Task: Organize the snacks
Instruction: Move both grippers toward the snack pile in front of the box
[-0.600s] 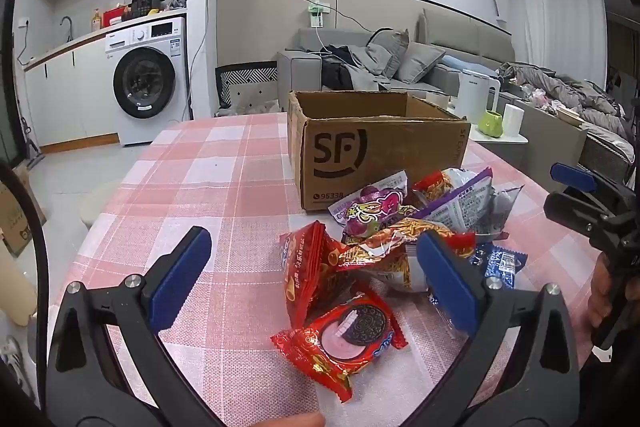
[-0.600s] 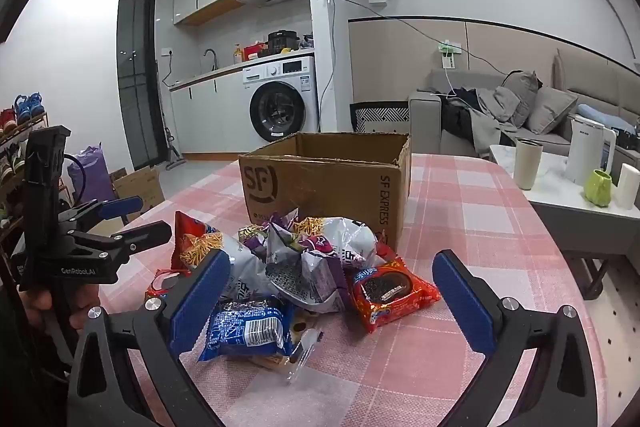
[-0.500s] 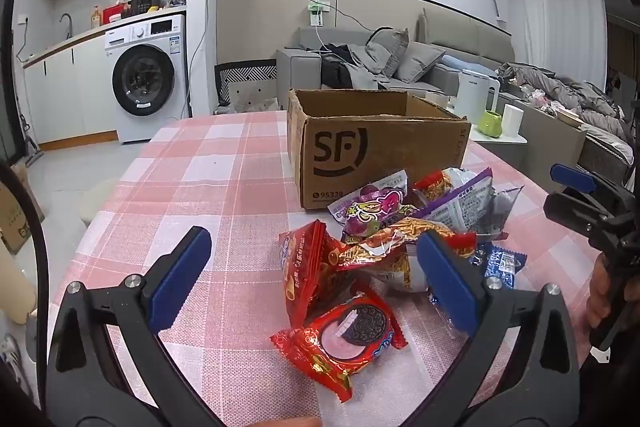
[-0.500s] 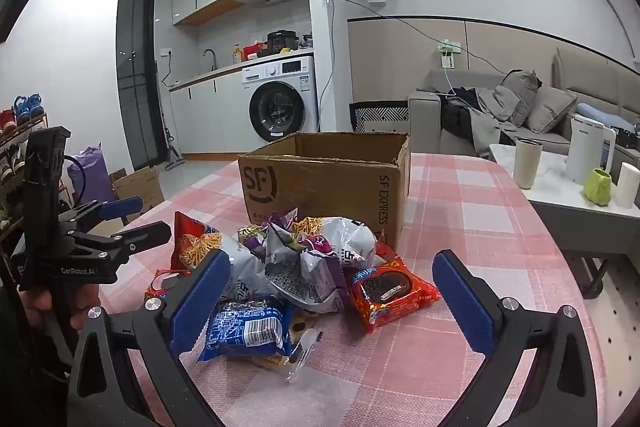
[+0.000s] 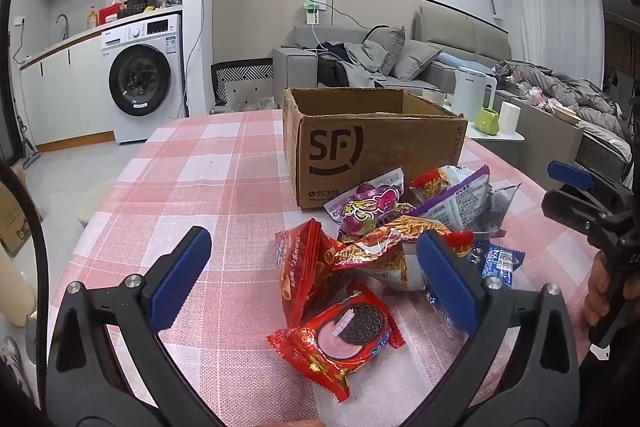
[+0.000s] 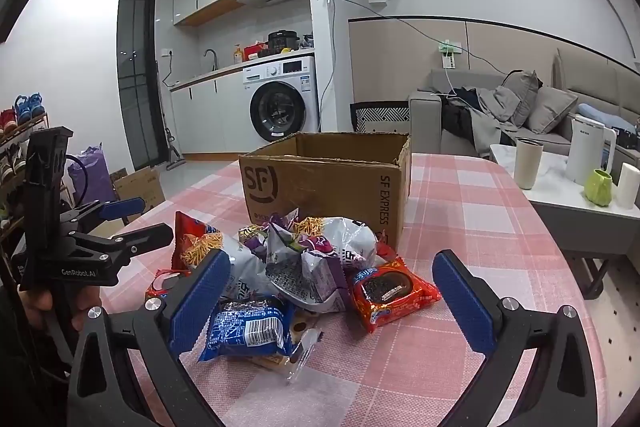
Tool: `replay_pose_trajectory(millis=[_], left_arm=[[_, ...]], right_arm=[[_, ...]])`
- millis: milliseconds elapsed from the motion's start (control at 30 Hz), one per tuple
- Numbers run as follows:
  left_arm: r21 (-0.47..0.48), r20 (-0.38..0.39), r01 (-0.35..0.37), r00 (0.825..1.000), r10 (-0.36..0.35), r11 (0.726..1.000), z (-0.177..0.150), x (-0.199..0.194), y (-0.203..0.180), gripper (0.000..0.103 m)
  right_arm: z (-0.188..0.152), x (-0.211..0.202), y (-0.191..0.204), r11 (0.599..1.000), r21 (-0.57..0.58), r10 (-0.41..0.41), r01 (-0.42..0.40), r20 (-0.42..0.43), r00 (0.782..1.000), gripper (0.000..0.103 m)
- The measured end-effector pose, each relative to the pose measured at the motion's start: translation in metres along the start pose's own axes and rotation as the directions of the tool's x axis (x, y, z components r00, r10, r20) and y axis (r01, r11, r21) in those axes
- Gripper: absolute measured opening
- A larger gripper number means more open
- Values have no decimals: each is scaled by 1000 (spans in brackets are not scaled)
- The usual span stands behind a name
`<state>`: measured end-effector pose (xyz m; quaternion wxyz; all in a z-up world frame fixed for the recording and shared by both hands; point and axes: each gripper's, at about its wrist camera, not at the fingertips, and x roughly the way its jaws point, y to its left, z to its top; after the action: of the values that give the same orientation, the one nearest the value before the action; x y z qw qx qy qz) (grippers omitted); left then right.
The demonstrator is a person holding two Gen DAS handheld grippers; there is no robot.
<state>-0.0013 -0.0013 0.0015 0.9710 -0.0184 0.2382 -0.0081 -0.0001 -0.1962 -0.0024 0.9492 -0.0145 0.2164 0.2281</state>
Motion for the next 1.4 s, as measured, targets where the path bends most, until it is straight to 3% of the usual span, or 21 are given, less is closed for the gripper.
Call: replay_pose_trajectory(millis=[1400], left_arm=[[15,-2,31,1000,-31,999,-1,3,-1,102]], right_arm=[[0,0,0,1000,5,-7,7,-5,1000,103]])
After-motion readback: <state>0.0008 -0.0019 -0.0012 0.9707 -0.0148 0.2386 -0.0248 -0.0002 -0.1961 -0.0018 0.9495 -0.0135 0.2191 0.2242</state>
